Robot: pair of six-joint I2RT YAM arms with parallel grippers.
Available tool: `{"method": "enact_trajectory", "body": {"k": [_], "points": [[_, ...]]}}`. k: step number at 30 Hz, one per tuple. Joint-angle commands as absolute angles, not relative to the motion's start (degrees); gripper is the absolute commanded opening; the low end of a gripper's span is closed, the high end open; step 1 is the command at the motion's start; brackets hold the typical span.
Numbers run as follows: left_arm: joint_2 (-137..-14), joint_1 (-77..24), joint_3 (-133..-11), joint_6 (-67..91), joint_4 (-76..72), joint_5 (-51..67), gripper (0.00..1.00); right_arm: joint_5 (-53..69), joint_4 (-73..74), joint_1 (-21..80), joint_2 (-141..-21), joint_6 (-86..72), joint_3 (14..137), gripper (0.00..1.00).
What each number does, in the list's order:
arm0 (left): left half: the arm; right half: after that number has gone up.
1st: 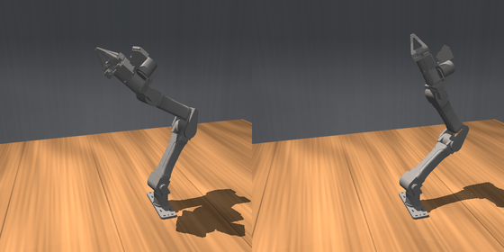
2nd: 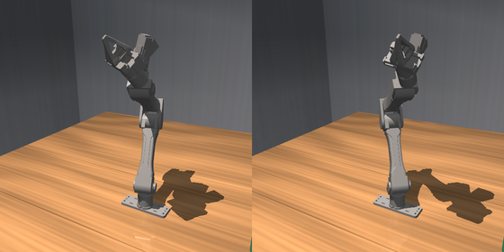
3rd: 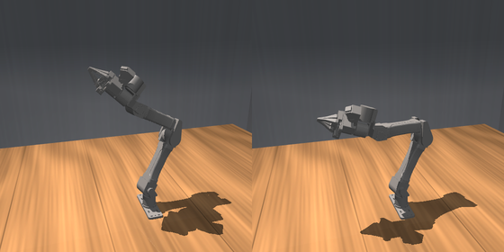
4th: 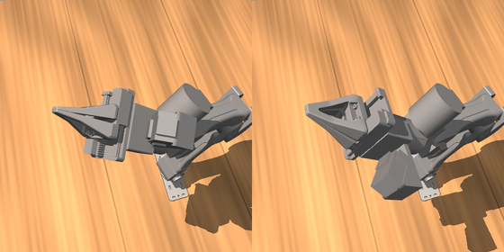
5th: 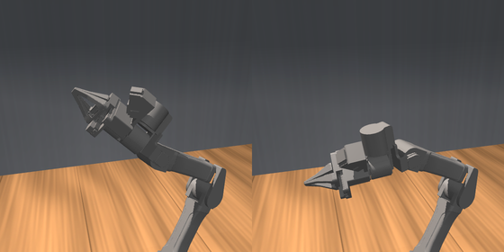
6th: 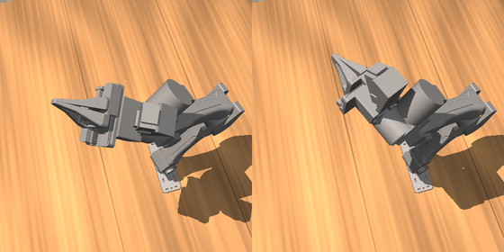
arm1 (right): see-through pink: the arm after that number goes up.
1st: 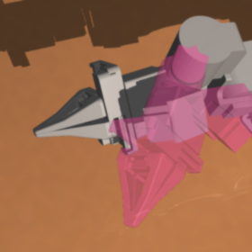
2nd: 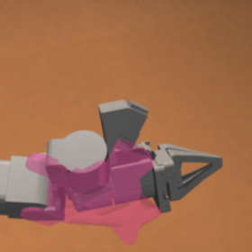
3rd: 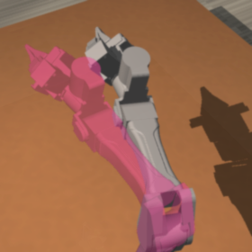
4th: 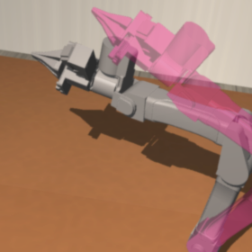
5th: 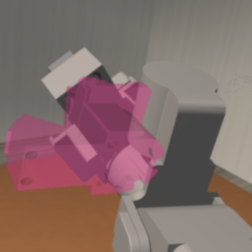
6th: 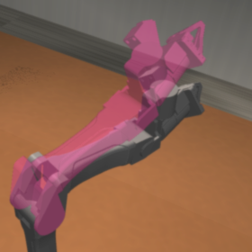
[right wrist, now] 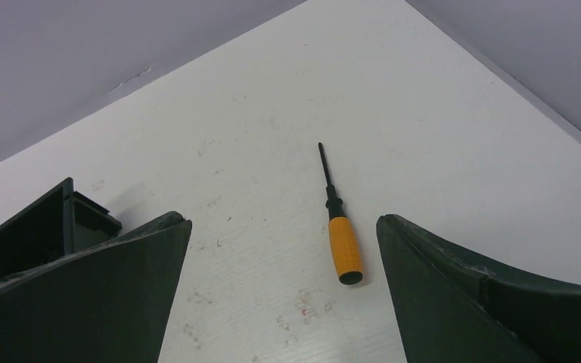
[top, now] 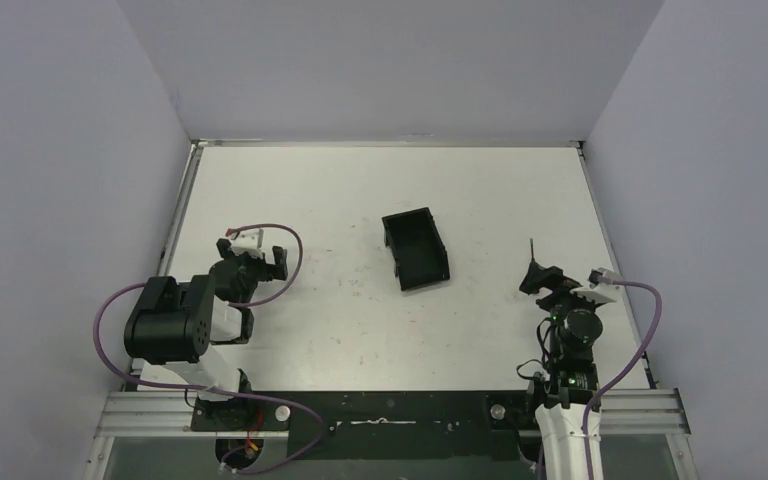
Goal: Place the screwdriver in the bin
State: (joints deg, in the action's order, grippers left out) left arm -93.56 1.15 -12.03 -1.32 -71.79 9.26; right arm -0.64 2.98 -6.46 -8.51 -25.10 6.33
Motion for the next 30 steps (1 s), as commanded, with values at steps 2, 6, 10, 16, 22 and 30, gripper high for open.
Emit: {"method": "enact_trajectory", "body": {"k": [2, 6, 10, 16, 22, 30], "points": [[-92.8, 1.0, -12.5, -1.7, -74.1, 9.9, 0.97, 3.3, -3.5, -6.6, -9.3, -22.5, 12.1, 1.00], [-92.8, 1.0, -12.5, -1.7, -74.1, 10.0, 0.97, 8.0, -5.5, -6.6, -14.9, -18.5, 20.7, 1.00], [-92.8, 0.9, -12.6, -1.5, -74.2, 10.0, 0.97, 5.4, 4.6, -6.7, -29.3, -17.0, 35.6, 1.00], [-92.8, 1.1, -12.5, -1.3, -74.4, 10.0, 0.97, 8.2, 27.0, -6.6, -58.9, -14.7, 60.6, 1.00], [-92.8, 1.2, -12.4, -1.1, -74.4, 10.0, 0.97, 3.4, 37.6, -6.5, -80.1, -12.5, 66.9, 1.00], [-92.8, 1.3, -12.4, -1.0, -74.5, 10.0, 0.97, -5.0, 29.8, -6.5, -94.1, -12.8, 57.7, 0.95]]}}
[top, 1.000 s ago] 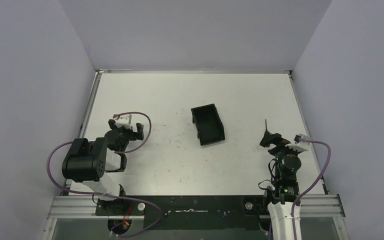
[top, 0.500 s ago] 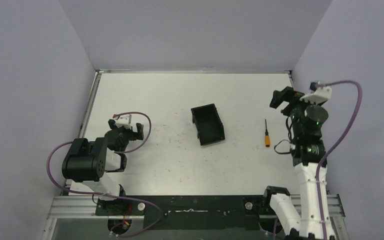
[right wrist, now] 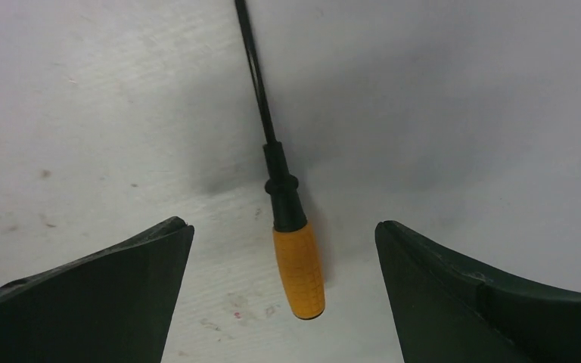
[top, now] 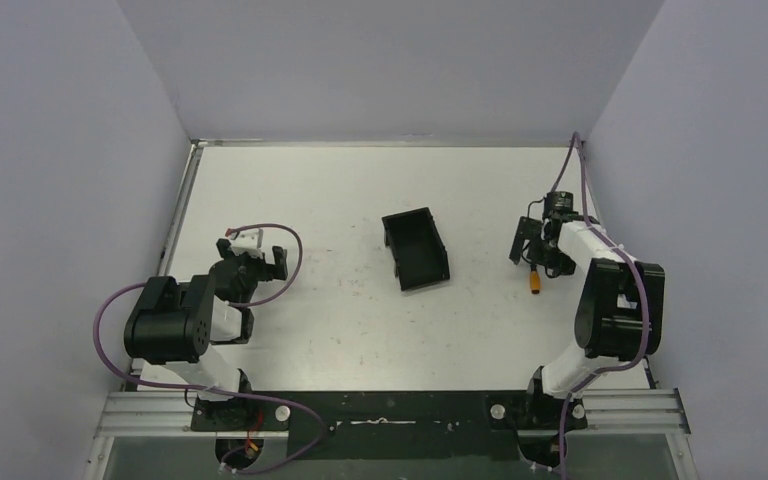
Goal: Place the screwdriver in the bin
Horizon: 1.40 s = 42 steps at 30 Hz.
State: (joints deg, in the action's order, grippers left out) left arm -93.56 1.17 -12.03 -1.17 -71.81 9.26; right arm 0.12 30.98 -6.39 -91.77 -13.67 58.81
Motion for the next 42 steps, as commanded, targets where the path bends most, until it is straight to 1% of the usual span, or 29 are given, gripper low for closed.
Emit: {"method": "enact_trajectory", "body": {"k": [1, 3, 4, 5, 6, 7, 8, 13, 20, 22, 26, 33, 39, 42], "points": [[-92.9, 1.3, -12.4, -0.9, -74.6, 10.0, 0.97, -4.7, 30.0, -6.5, -95.6, -12.7, 57.6, 0.90], [-92.8, 1.3, -12.4, -0.9, -74.6, 10.1, 0.97, -4.4, 30.3, -6.3, -97.7, -12.3, 57.3, 0.77], [-92.8, 1.4, -12.4, -0.9, -74.5, 10.0, 0.97, -4.5, 30.3, -6.2, -98.2, -12.2, 57.2, 0.67], [-92.8, 1.5, -12.4, -0.9, -74.5, 10.1, 0.97, -4.5, 30.4, -6.0, -98.5, -12.1, 57.1, 0.53], [-92.8, 1.4, -12.4, -0.8, -74.6, 10.1, 0.97, -4.5, 30.6, -5.9, -98.5, -12.0, 57.1, 0.31], [-92.8, 1.4, -12.4, -0.9, -74.5, 10.1, 0.97, -4.2, 30.7, -5.8, -98.1, -11.8, 57.3, 0.07], [-92.9, 1.5, -12.4, -0.9, -74.5, 10.0, 0.97, -3.9, 31.0, -5.5, -97.4, -11.6, 57.5, 0.00], [-92.9, 1.7, -12.5, -0.6, -74.5, 10.1, 0.97, -5.8, 34.9, -2.3, -90.9, -11.0, 61.1, 0.00], [-92.9, 1.8, -12.5, -0.5, -74.6, 10.2, 0.97, -10.5, 41.0, 5.7, -81.7, -8.8, 73.5, 0.00], [-92.9, 1.8, -12.5, -0.5, -74.5, 10.2, 0.97, -11.7, 40.3, 9.4, -79.8, -7.2, 76.3, 0.00], [-92.9, 1.8, -12.5, -0.5, -74.6, 10.3, 0.97, -13.0, 33.2, 18.4, -76.9, -3.0, 78.3, 0.00], [-92.9, 1.8, -12.5, -0.4, -74.6, 10.3, 0.97, -12.3, 23.9, 32.2, -79.3, 5.7, 77.7, 0.00], [-92.9, 1.8, -12.5, -0.4, -74.7, 10.3, 0.97, -5.8, 18.8, 35.2, -85.3, 7.9, 72.4, 0.00], [-92.9, 1.8, -12.5, -0.4, -74.7, 10.3, 0.97, -4.8, 18.3, 36.3, -89.2, 8.2, 71.0, 0.00]]}}
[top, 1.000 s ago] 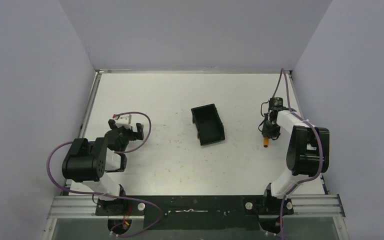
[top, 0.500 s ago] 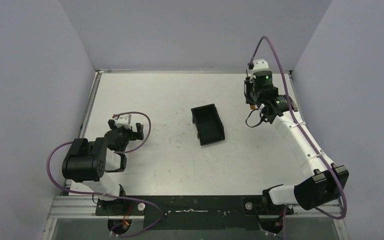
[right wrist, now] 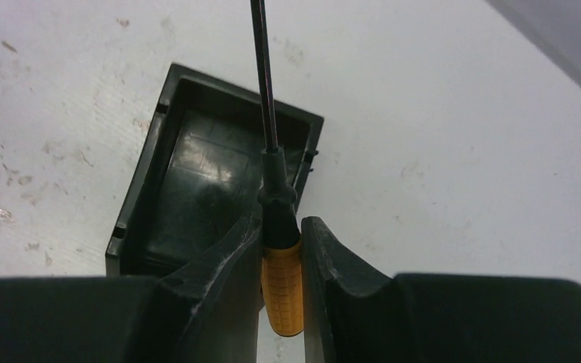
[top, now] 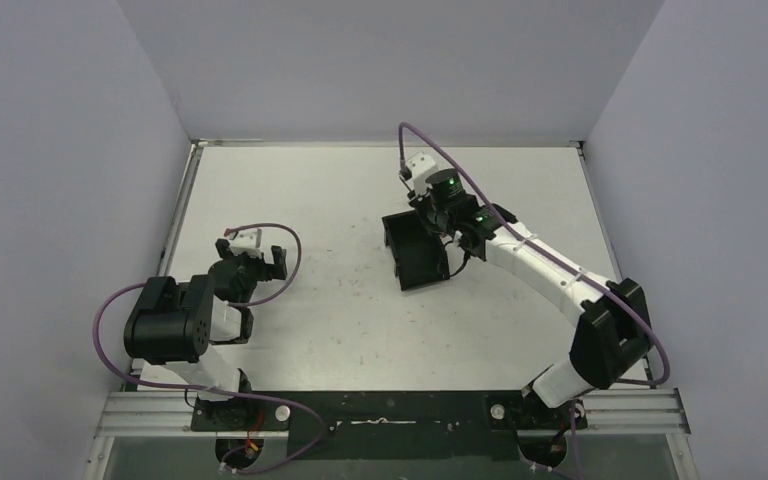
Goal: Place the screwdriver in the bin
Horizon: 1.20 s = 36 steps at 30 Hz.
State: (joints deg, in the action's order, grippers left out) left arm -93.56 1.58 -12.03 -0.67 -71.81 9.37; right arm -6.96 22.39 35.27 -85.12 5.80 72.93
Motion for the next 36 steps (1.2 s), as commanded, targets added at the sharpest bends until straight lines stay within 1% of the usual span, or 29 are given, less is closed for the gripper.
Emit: {"method": "enact_trajectory", "body": {"k": [1, 6, 11, 12, 14, 15, 16, 17, 18, 20, 24, 27, 29, 30, 31, 32, 36], "points": [[-92.9, 1.8, -12.4, -0.4, -74.7, 10.3, 0.97, -4.7, 18.5, 36.6, -90.4, 8.1, 70.8, 0.00], [-92.9, 2.0, -12.4, -0.4, -74.7, 10.3, 0.97, -1.8, 15.7, 37.0, -93.4, 6.7, 67.2, 0.00], [-92.9, 1.9, -12.4, -0.3, -74.7, 10.3, 0.97, -3.5, 14.9, 37.1, -96.5, 6.0, 66.0, 0.00], [-92.9, 1.9, -12.4, -0.3, -74.7, 10.3, 0.97, -3.5, 15.1, 37.0, -97.3, 5.9, 66.2, 0.02], [-92.9, 2.0, -12.4, -0.4, -74.7, 10.3, 0.97, -3.2, 15.8, 37.1, -98.6, 5.8, 67.0, 0.13], [-92.9, 1.9, -12.4, -0.4, -74.7, 10.3, 0.97, -3.3, 16.3, 37.2, -99.1, 5.6, 67.6, 0.21], [-92.9, 1.9, -12.4, -0.3, -74.7, 10.3, 0.97, -3.5, 16.9, 37.3, -99.4, 5.3, 68.1, 0.33], [-92.9, 1.9, -12.4, -0.4, -74.7, 10.3, 0.97, -3.6, 17.3, 37.4, -99.4, 5.0, 68.6, 0.42], [-92.9, 1.9, -12.4, -0.3, -74.7, 10.3, 0.97, -3.5, 17.7, 37.4, -99.3, 4.7, 69.0, 0.47], [-92.9, 1.9, -12.4, -0.3, -74.8, 10.3, 0.97, -3.3, 18.0, 37.7, -98.2, 3.8, 70.0, 0.51], [-92.9, 1.9, -12.4, -0.3, -74.7, 10.3, 0.97, -3.6, 17.9, 37.9, -94.8, 1.3, 71.7, 0.54], [-92.9, 2.0, -12.4, -0.3, -74.7, 10.3, 0.97, -4.3, 17.5, 37.9, -91.3, -0.7, 72.6, 0.60], [-92.9, 1.9, -12.4, -0.3, -74.7, 10.3, 0.97, -5.5, 17.1, 37.9, -88.8, -2.8, 72.5, 0.72], [-92.9, 2.0, -12.4, -0.3, -74.7, 10.3, 0.97, -6.7, 16.5, 37.8, -87.4, -3.7, 72.1, 0.87], [-92.9, 2.0, -12.4, -0.3, -74.8, 10.3, 0.97, -9.1, 15.9, 37.7, -86.1, -4.4, 71.6, 0.98], [-92.9, 1.9, -12.4, -0.3, -74.7, 10.2, 0.97, -11.7, 15.3, 37.6, -84.5, -5.7, 70.8, 1.00], [-92.9, 2.0, -12.4, -0.4, -74.8, 10.3, 0.97, -16.6, 11.4, 36.0, -78.0, -6.6, 65.1, 1.00]]}}
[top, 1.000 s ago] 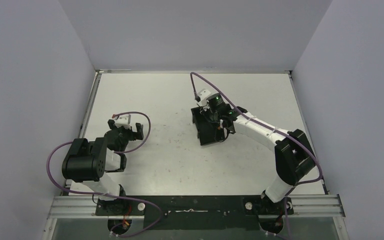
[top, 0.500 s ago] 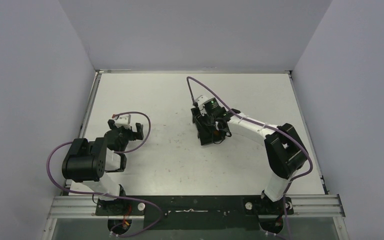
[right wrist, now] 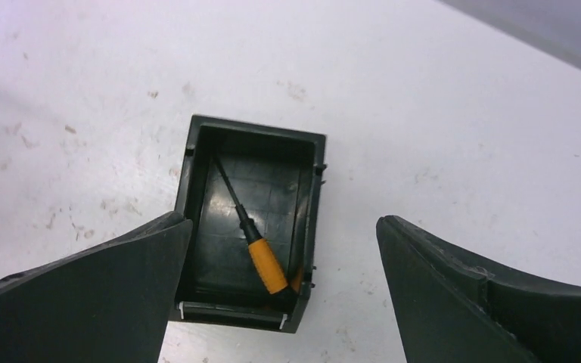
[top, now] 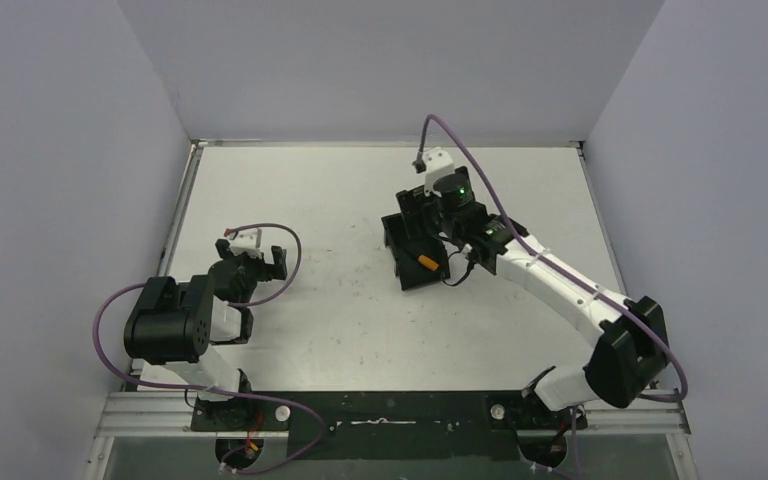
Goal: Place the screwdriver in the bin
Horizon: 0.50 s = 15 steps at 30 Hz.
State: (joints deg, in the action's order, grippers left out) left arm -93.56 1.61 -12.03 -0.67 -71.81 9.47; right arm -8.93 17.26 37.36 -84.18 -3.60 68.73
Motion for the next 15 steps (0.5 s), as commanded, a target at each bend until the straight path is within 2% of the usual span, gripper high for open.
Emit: {"method": "enact_trajectory", "body": {"k": [1, 12, 15], "points": [[-92.9, 2.0, -12.4, -0.4, -74.7, 10.3, 0.97, -17.2, 10.6, 35.2, -76.4, -7.1, 63.5, 1.00], [-92.9, 1.9, -12.5, -0.4, -74.6, 10.2, 0.97, -26.0, -2.1, 18.6, -59.4, -16.7, 38.5, 1.00], [-92.9, 1.9, -12.5, -0.4, -74.6, 10.2, 0.97, -24.5, -7.9, 14.0, -55.2, -17.9, 31.1, 1.00]]}}
